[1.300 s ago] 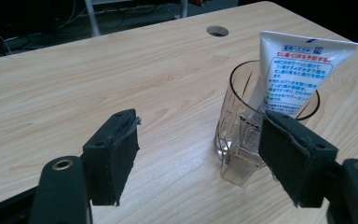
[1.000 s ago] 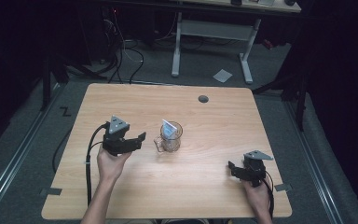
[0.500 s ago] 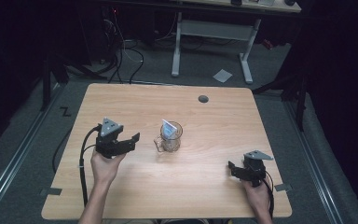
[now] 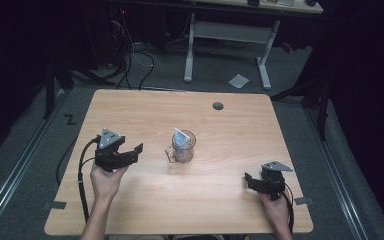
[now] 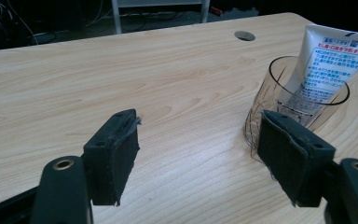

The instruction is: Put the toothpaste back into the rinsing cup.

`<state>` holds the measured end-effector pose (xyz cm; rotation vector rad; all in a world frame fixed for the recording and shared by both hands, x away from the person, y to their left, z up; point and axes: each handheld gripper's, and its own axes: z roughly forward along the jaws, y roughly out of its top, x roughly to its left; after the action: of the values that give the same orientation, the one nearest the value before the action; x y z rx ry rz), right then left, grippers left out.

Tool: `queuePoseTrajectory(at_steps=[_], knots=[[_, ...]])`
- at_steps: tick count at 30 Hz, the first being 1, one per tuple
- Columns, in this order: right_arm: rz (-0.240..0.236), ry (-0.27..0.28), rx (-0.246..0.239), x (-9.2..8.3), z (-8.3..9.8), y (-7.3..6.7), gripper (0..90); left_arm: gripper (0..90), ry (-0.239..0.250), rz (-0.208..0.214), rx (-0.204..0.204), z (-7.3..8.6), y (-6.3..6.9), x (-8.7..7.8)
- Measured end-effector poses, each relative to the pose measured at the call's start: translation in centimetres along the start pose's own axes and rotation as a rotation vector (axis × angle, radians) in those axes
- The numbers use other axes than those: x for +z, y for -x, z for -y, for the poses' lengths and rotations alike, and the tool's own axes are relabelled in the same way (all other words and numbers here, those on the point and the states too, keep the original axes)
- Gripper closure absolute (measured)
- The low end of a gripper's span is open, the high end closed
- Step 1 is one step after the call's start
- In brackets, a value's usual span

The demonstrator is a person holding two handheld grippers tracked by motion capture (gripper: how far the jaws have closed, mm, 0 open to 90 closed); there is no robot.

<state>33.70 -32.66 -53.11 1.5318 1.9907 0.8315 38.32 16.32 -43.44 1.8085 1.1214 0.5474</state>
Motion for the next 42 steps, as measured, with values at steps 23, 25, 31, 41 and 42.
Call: queuePoseTrajectory(at_steps=[23,25,31,41,42], knots=[[0.001,0.001,-0.003,0.0,0.0,0.0,25.0,29.5,-0.017,-0.023,-0.05,2.3,-1.3,-0.8],[0.001,0.0,-0.001,0.0,0.0,0.0,24.9,29.5,-0.021,-0.023,-0.054,2.5,-1.4,-0.7],[0.001,0.001,-0.003,0.0,0.0,0.0,25.0,29.5,-0.02,-0.021,-0.077,3.3,-1.5,-0.7],[0.001,0.0,-0.001,0.0,0.0,0.0,24.9,29.5,-0.045,-0.016,-0.098,4.7,-1.6,-0.1],[0.001,0.001,-0.003,0.0,0.0,0.0,25.0,29.5,-0.051,-0.017,-0.095,4.8,-1.6,-0.1]])
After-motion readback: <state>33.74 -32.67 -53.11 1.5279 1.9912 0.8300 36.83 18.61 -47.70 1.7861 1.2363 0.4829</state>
